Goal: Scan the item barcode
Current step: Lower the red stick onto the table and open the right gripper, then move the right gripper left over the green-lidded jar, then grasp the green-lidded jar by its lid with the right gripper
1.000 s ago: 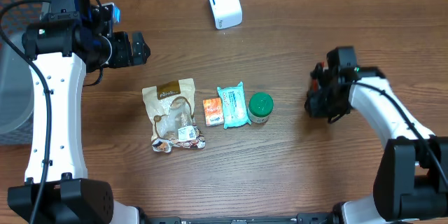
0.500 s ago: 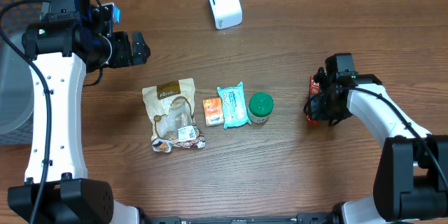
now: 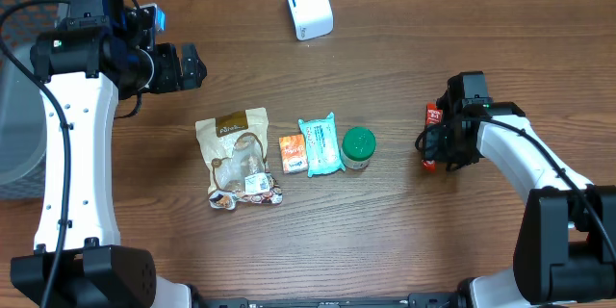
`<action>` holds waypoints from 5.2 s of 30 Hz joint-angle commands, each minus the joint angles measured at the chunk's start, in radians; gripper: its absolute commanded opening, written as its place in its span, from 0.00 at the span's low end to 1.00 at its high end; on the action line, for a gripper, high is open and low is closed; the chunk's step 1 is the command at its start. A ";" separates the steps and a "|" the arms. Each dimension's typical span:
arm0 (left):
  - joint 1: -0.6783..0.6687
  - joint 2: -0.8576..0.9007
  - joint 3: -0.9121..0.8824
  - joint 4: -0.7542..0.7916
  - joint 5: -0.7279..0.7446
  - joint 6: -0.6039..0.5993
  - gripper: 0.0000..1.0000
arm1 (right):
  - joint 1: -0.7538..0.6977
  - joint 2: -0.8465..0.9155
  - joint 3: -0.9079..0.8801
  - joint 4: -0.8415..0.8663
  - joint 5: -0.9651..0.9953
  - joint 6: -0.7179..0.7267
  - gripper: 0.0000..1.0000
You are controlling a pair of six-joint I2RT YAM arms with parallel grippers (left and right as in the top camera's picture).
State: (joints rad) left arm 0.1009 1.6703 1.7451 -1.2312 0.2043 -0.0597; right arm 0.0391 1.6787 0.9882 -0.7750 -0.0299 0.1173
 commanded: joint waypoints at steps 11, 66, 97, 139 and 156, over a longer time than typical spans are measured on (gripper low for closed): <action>0.003 0.005 -0.007 0.002 -0.002 0.001 1.00 | -0.001 0.002 -0.059 0.131 -0.008 0.069 0.28; 0.003 0.005 -0.007 0.002 -0.002 0.001 1.00 | 0.018 -0.003 0.269 -0.241 -0.266 0.143 0.28; 0.003 0.005 -0.007 0.002 -0.002 0.001 1.00 | 0.513 0.004 0.276 -0.050 0.222 0.467 0.64; 0.003 0.005 -0.007 0.002 -0.002 0.001 1.00 | 0.575 0.111 0.275 -0.197 0.291 0.424 0.81; 0.003 0.005 -0.007 0.002 -0.002 0.001 1.00 | 0.504 0.112 0.275 -0.188 0.147 0.219 0.86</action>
State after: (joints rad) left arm 0.1009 1.6703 1.7451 -1.2312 0.2043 -0.0597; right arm 0.5617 1.7882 1.2427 -0.9619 0.1482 0.3931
